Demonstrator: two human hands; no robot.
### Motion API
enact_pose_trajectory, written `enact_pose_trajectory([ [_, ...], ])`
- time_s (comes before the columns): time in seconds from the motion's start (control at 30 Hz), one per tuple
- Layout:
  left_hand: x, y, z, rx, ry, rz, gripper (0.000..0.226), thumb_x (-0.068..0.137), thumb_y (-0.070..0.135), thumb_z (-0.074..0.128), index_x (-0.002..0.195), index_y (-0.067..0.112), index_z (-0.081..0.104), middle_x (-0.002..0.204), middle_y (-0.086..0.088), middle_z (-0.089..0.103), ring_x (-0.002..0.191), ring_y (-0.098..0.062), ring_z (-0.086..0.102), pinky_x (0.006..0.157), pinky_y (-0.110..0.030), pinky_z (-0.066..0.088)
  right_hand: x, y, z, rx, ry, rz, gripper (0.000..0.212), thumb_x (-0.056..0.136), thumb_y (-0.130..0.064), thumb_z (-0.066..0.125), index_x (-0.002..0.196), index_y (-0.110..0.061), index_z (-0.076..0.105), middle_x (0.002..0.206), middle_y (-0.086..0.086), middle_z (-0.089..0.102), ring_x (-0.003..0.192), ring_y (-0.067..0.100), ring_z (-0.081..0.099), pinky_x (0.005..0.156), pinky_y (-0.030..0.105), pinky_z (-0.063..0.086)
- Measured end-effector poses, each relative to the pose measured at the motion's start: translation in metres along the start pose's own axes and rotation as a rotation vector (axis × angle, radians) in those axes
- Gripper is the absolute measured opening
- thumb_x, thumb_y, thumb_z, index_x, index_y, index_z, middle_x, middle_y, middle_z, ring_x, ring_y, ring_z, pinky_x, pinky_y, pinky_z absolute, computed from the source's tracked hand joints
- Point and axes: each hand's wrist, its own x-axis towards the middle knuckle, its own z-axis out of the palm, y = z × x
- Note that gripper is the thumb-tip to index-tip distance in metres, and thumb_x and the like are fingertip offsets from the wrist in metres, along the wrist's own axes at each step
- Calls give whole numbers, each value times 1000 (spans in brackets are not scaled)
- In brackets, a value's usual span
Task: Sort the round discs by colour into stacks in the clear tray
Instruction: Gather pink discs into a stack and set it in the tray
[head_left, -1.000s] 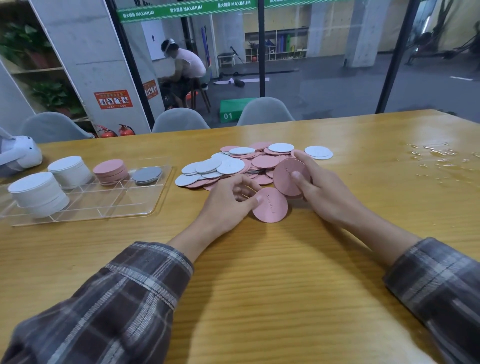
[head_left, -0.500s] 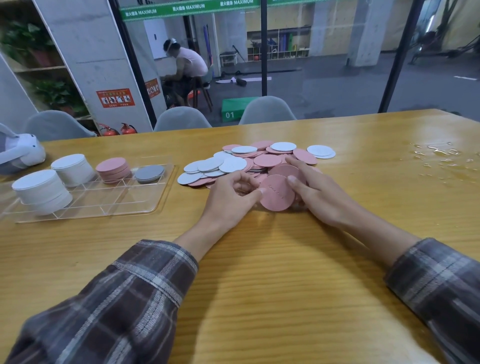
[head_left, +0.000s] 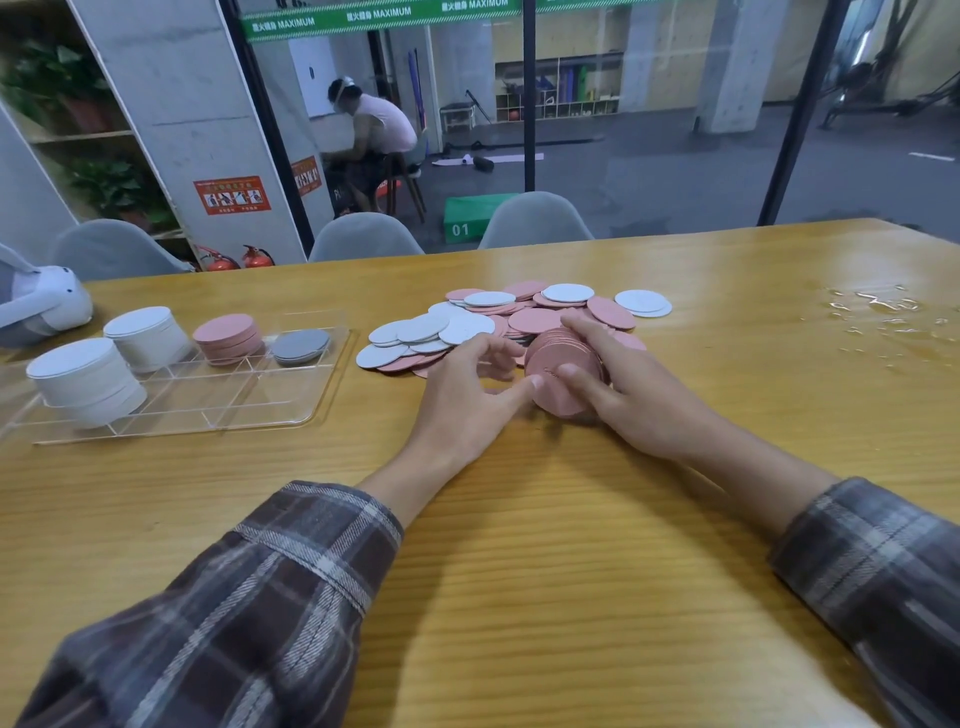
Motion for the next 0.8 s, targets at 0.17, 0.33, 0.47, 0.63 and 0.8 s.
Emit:
enact_pose_trajectory([
  [0.17, -1, 1, -1, 37, -117, 75, 61, 90, 20, 79, 146, 25, 56, 125, 13, 68, 113, -2, 66, 96, -21, 55, -1, 1, 2, 68, -41, -11, 39, 105, -27, 54, 141, -18, 42, 121, -12, 63, 104, -5, 57, 85, 15, 42],
  [0.33, -1, 0, -2, 97, -75, 139, 61, 90, 12, 79, 147, 18, 56, 122, 6, 68, 112, -8, 67, 95, -15, 54, -1, 3, 4, 31, -56, -23, 46, 104, -28, 54, 145, -16, 37, 131, -8, 58, 118, 1, 51, 98, 20, 39],
  [0.47, -3, -1, 4, 113, -158, 140, 69, 94, 14, 75, 156, 14, 44, 140, 13, 55, 130, -5, 54, 106, -17, 47, -1, 2, 4, -40, -85, 23, 75, 104, -37, 53, 163, -18, 10, 166, 0, 25, 146, 18, 31, 122, 42, 25],
  [0.63, -2, -6, 8, 124, -194, 77, 67, 101, 15, 63, 161, 13, 34, 149, 16, 46, 142, -15, 49, 116, -29, 42, 0, 0, 6, -47, -101, 52, 73, 106, -28, 48, 163, -14, 5, 169, -2, 17, 152, 16, 24, 122, 28, 19],
  [0.8, -1, -8, 12, 254, -188, 141, 61, 106, 15, 54, 162, 12, 31, 158, 4, 47, 146, -17, 43, 121, -34, 35, 1, 0, 4, -46, -115, 107, 75, 107, -30, 46, 163, -17, -1, 165, 1, 29, 145, 18, 34, 105, 20, 27],
])
